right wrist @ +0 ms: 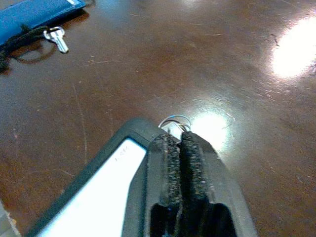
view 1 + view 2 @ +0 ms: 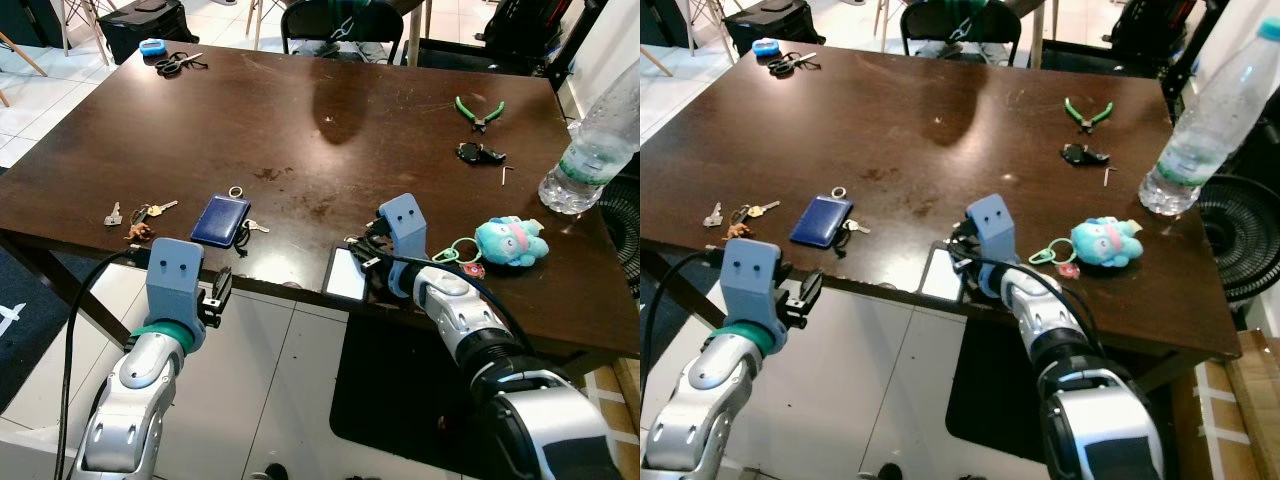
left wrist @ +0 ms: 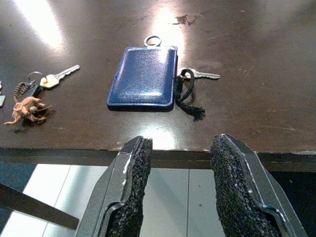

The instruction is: Hang keys on a hook

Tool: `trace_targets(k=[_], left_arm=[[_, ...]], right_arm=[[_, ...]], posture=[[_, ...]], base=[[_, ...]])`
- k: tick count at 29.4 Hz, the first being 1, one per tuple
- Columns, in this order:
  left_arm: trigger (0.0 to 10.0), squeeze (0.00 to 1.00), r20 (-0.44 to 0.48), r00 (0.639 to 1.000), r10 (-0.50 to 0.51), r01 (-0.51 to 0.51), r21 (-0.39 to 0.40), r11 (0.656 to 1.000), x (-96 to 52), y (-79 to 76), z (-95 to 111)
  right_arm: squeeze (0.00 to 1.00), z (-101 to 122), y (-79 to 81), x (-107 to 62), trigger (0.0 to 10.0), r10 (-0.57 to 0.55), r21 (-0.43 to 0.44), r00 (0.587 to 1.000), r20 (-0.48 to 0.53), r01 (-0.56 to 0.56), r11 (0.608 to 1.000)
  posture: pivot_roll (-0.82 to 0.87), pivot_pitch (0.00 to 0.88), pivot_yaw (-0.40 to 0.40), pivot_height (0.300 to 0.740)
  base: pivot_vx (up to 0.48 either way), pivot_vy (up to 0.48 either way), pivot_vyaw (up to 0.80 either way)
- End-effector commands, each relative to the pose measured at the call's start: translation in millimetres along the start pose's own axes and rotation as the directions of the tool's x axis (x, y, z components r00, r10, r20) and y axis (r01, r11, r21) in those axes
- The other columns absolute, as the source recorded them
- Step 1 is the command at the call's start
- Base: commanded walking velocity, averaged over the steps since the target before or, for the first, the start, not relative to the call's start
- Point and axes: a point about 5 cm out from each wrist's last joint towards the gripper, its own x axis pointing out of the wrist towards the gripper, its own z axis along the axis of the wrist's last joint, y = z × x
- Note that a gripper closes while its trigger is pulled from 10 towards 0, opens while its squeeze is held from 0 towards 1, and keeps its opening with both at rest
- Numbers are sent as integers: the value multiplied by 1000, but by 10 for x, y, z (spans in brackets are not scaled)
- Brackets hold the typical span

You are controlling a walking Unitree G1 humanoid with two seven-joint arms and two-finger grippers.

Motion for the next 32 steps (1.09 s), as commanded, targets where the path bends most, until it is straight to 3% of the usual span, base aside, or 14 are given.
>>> trace_targets(k=[1,18,19,20,22,23,32], left_arm=[[10000,0,-21,1000,4,-4,-6,1000,-31,7,-41],[10000,0,-26,1000,4,-4,-2,1000,-24,10,-53],[10000,0,-26,1000,3,-3,-2,1000,-24,10,-55],[10000,0,-27,1000,3,-3,-2,1000,-23,10,-58],[10000,0,-27,1000,3,-3,-2,1000,-23,10,-58],[10000,0,-27,1000,2,-2,-2,1000,-22,10,-60],[10000,0,-28,1000,0,0,0,1000,-22,7,-61]], right_arm=[[0,-280,69,-28,0,15,23,993,-119,-13,1000],[0,-185,30,-22,0,-3,24,998,-63,5,1000],[0,-100,-42,-29,9020,-61,20,998,-21,62,998],[0,-31,-116,-44,10000,-121,22,993,14,121,992],[0,-31,-116,-44,10000,-121,22,993,14,121,992],[996,10,-164,-57,10000,-161,24,986,35,160,987],[1000,37,-155,-39,10000,-177,35,983,48,175,984]], posture=[[19,157,106,740],[19,147,106,740],[19,147,106,740],[13,144,107,740],[13,144,107,740],[13,144,107,740],[17,141,106,740]], base=[[0,0,0],[0,0,0],[0,0,0],[0,0,0],[0,0,0],[0,0,0],[0,0,0]])
